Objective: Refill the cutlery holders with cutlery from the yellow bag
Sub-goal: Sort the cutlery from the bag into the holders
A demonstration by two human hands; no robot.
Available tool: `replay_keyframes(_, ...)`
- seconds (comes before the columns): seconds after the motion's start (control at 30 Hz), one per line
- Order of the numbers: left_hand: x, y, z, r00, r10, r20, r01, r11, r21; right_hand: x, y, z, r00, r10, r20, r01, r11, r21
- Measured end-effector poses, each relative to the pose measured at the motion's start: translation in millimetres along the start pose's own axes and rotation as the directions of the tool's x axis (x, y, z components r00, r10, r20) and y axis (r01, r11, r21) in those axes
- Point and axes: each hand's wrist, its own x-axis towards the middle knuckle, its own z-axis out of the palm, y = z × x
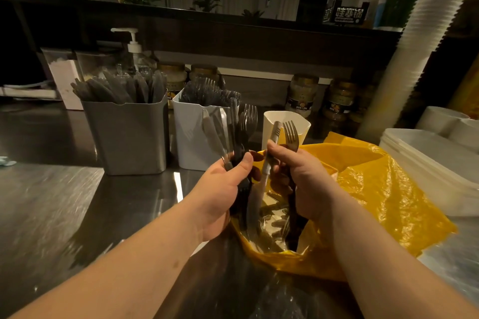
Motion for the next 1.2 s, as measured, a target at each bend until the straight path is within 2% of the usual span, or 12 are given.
replay_keyframes(0.2,2,-1,0,1.000,0.013,0.026,-0.013,1.000,-0.015,0,4,7,0.997,-0.080,-0.024,0.079,0.997,-0.017)
replay_keyframes(0.47,0,0,-1,0.997,0.047,0.060,-0.049,0.999,0.020,0,8,12,0.966,-0.216,-0.142,0.184,0.960,-0.209)
replay_keyframes(0.57,-1,0,-1,0.997,0.035,0.068,-0.040,0.996,0.075,-1,6,14,0.949,-0.299,-0.096,0.280,0.944,-0.175)
replay_keyframes(0.7,-2,-1,0,0.995,0.007,0.103,-0.022,0.989,0.144,-4,7,17,0.968,-0.249,-0.045,0.231,0.944,-0.237)
replay_keyframes(0.93,-3,-3,1,0.983,-0.023,0.183,-0.007,0.986,0.165,-6,2,19,0.960,-0.197,-0.197,0.194,0.980,-0.033)
replay_keyframes(1.07,-1,-2,0,0.978,-0.034,0.205,-0.003,0.984,0.180,-4,-7,16,0.907,-0.260,-0.330,0.259,0.965,-0.048)
replay_keyframes(1.13,-2,-2,0,0.975,-0.032,0.220,-0.008,0.984,0.178,-3,-8,15,0.890,-0.291,-0.352,0.289,0.956,-0.060)
replay_keyframes(1.2,-3,-2,-1,0.973,-0.040,0.228,0.000,0.985,0.174,-2,-8,12,0.890,-0.284,-0.358,0.317,0.948,0.036)
